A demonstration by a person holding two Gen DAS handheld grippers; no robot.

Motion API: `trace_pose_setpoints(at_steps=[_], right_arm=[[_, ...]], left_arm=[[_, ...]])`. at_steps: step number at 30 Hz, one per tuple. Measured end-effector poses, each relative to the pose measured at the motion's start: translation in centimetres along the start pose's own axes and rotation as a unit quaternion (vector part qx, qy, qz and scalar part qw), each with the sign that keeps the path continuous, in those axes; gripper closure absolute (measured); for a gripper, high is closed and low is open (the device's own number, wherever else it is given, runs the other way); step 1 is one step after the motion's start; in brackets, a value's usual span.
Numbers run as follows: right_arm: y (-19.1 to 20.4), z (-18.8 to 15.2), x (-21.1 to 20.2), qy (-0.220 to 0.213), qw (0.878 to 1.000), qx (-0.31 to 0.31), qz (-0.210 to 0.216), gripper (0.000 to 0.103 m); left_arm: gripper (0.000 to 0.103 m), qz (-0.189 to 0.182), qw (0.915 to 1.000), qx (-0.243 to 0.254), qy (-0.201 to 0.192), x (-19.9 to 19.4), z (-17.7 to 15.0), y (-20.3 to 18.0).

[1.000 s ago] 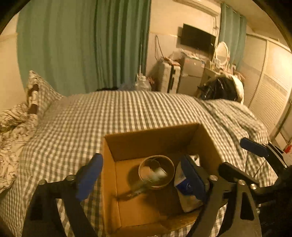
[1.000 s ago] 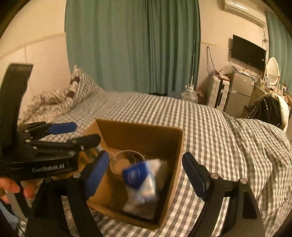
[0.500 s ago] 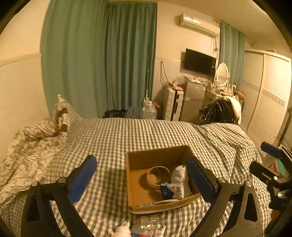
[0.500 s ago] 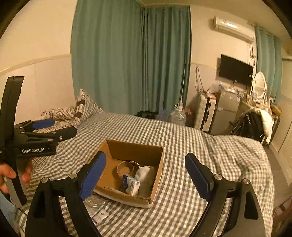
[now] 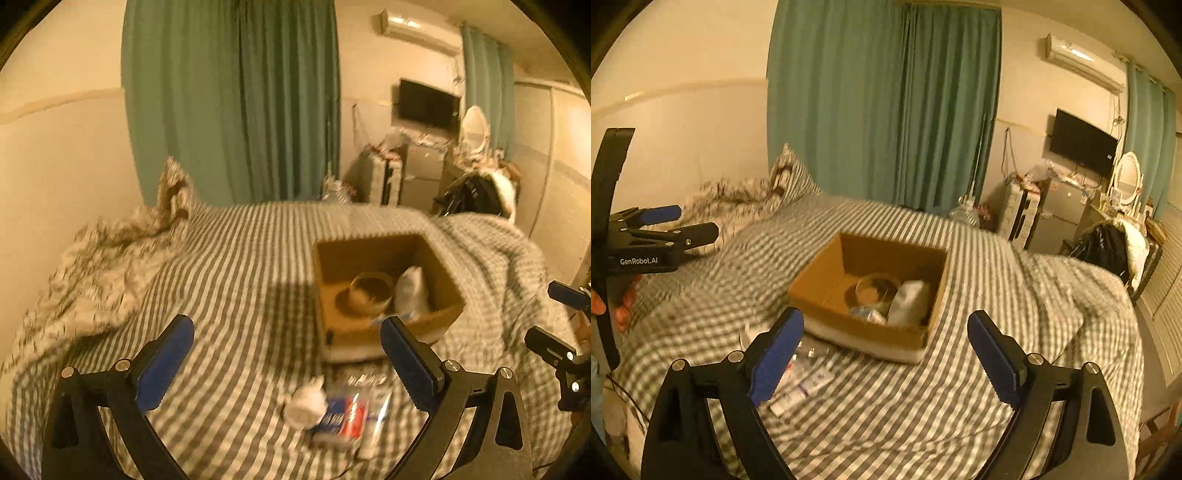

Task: Organize objects
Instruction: 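Grasp the white bear figurine with the left tool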

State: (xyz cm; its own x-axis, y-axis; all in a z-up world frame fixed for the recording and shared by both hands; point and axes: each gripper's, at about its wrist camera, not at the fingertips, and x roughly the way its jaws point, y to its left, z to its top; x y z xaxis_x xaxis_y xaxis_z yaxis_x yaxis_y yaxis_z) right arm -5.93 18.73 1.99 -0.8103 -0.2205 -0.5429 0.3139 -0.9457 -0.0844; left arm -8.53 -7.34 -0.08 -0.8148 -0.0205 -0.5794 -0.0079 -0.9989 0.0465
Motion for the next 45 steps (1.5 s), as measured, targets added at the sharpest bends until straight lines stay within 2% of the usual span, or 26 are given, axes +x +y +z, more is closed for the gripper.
trace_pose_setpoints(at_steps=[6,9,11,12,18,21,23,25,27,29,31,36,41,42,45], right_arm=[[1.6,-4.8,5.2,0.067,0.998,0.011,0.017,0.012],[1.9,-6.8,7.6,0.1,0.994,0.013,0.031,0.012],[2.0,-7.8,8.6,0.112,0.993,0.01,0.035,0.012],[1.9,-8.1,8.9,0.116,0.993,0.011,0.034,0.012],[1.4,-9.1,10.9,0.136,0.989,0.029,0.042,0.012],[1.2,-9.5,11.4,0.143,0.988,0.033,0.042,0.012],[0.9,-9.7,11.6,0.148,0.988,0.038,0.039,0.012],[0.6,-9.9,11.8,0.151,0.987,0.044,0.037,0.012],[0.5,-9.9,11.8,0.153,0.986,0.047,0.034,0.012],[0.7,-9.8,11.6,0.152,0.987,0.049,0.031,0.012],[0.9,-9.6,11.3,0.15,0.987,0.046,0.03,0.012],[2.1,-9.1,10.3,0.142,0.989,0.028,0.025,0.012],[2.9,-8.7,9.8,0.14,0.99,0.017,0.022,0.012],[3.1,-8.7,9.8,0.14,0.99,0.015,0.022,0.012],[3.4,-8.8,10.0,0.143,0.989,0.013,0.022,0.012]], left_arm=[[0.0,0.001,0.9987,0.006,0.051,4.0,-5.3,-1.2],[0.0,0.022,0.9962,0.016,0.083,6.4,-7.6,-1.4],[0.005,0.033,0.9941,0.013,0.102,7.8,-8.4,-1.2],[0.013,0.031,0.993,0.008,0.114,8.5,-8.6,-1.1],[0.015,-0.006,0.9879,0.006,0.155,11.7,-9.6,-2.4],[0.015,-0.04,0.9855,-0.03,0.162,13.0,-9.9,-2.1],[0.017,-0.049,0.9838,-0.045,0.166,13.5,-9.9,-1.6],[0.03,-0.072,0.9804,-0.057,0.174,13.6,-10.0,-1.3],[0.036,-0.099,0.9757,-0.068,0.183,13.5,-10.1,-0.9],[0.047,-0.111,0.9731,-0.077,0.187,13.2,-10.3,-0.7],[0.066,-0.108,0.9723,-0.084,0.19,12.9,-10.4,-0.4],[0.066,-0.069,0.9757,-0.056,0.2,13.1,-10.7,-0.9],[0.063,-0.073,0.976,-0.066,0.194,12.8,-10.5,-0.6],[0.06,-0.074,0.9757,-0.072,0.193,12.7,-10.3,-0.4],[0.04,-0.073,0.9767,-0.075,0.187,12.7,-9.9,-0.4]])
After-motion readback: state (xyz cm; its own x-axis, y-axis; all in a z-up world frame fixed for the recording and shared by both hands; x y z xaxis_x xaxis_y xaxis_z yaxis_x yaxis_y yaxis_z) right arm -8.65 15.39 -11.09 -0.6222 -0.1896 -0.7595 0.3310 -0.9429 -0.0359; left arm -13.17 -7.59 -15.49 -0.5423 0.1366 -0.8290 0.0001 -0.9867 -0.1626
